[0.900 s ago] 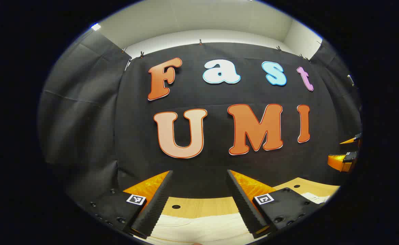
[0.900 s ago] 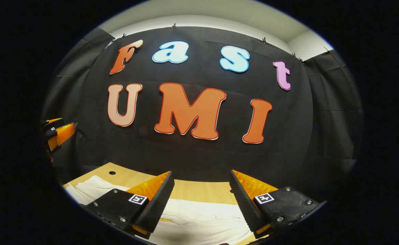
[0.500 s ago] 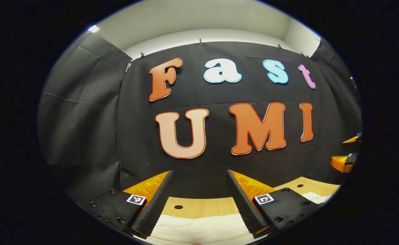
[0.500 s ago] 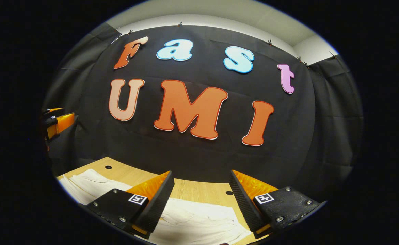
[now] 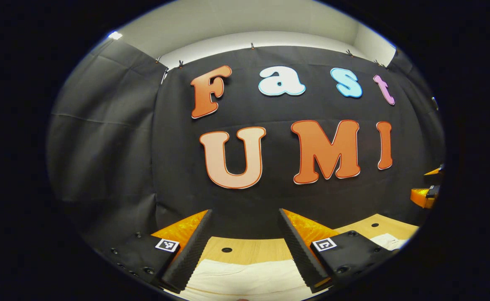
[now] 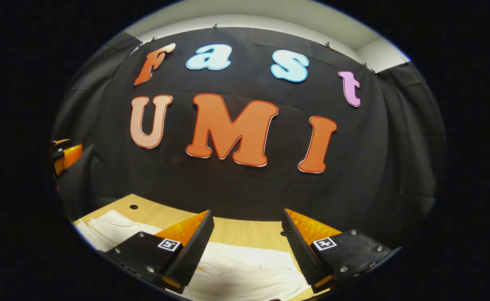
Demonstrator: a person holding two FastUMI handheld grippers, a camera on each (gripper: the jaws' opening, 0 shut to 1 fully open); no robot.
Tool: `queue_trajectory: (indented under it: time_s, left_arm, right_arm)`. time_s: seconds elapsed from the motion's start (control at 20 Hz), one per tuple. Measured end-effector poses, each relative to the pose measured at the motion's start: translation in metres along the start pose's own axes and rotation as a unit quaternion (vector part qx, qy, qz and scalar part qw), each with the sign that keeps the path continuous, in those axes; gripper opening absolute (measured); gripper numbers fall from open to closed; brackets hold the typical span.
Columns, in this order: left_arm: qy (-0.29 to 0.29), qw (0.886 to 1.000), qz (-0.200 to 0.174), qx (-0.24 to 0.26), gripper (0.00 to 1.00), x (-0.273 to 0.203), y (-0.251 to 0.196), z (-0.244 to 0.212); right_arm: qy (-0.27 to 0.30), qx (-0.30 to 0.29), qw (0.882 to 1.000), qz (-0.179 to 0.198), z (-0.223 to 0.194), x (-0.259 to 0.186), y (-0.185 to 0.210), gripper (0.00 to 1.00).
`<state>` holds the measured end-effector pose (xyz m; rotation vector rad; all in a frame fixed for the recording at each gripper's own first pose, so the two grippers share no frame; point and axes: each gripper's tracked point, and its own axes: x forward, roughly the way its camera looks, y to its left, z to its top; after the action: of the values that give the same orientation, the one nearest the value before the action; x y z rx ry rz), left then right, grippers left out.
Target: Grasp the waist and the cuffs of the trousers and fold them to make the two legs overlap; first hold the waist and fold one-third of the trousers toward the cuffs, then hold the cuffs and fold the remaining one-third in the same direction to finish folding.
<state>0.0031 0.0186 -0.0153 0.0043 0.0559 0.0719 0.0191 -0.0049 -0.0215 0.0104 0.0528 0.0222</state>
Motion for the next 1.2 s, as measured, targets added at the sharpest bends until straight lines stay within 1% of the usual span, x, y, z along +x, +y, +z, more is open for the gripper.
queue_trajectory:
  time_s: [0.15,0.4,0.6,0.85,0.9,1.0,1.1,1.2]
  left_arm:
    - [0.011,1.0,-0.003,-0.006,1.0,0.001,-0.002,-0.007]
    - [0.049,0.999,-0.004,-0.012,0.99,0.003,0.002,-0.032]
    - [0.098,0.995,0.012,-0.032,1.0,-0.004,0.016,-0.062]
    - [0.17,0.982,0.042,-0.077,1.0,-0.019,0.038,-0.112]
    - [0.183,0.978,0.051,-0.081,1.0,-0.024,0.045,-0.122]
    - [0.205,0.973,0.068,-0.082,1.0,-0.032,0.06,-0.141]
    - [0.23,0.965,0.081,-0.095,0.98,-0.043,0.069,-0.16]
    - [0.257,0.955,0.092,-0.12,0.97,-0.05,0.078,-0.179]
  right_arm:
    - [0.012,0.008,1.0,0.002,-0.008,-0.001,0.002,0.99]
    - [0.042,0.024,0.999,-0.011,-0.028,0.0,-0.011,0.99]
    - [0.07,0.053,0.996,-0.02,-0.047,0.001,-0.024,0.99]
    - [0.129,0.101,0.986,-0.033,-0.083,0.001,-0.039,1.0]
    - [0.141,0.108,0.983,-0.036,-0.089,0.002,-0.042,0.99]
    - [0.169,0.121,0.977,-0.045,-0.107,-0.001,-0.051,0.99]
    - [0.195,0.137,0.97,-0.049,-0.125,-0.005,-0.059,0.99]
    - [0.222,0.153,0.962,-0.051,-0.143,-0.006,-0.064,0.98]
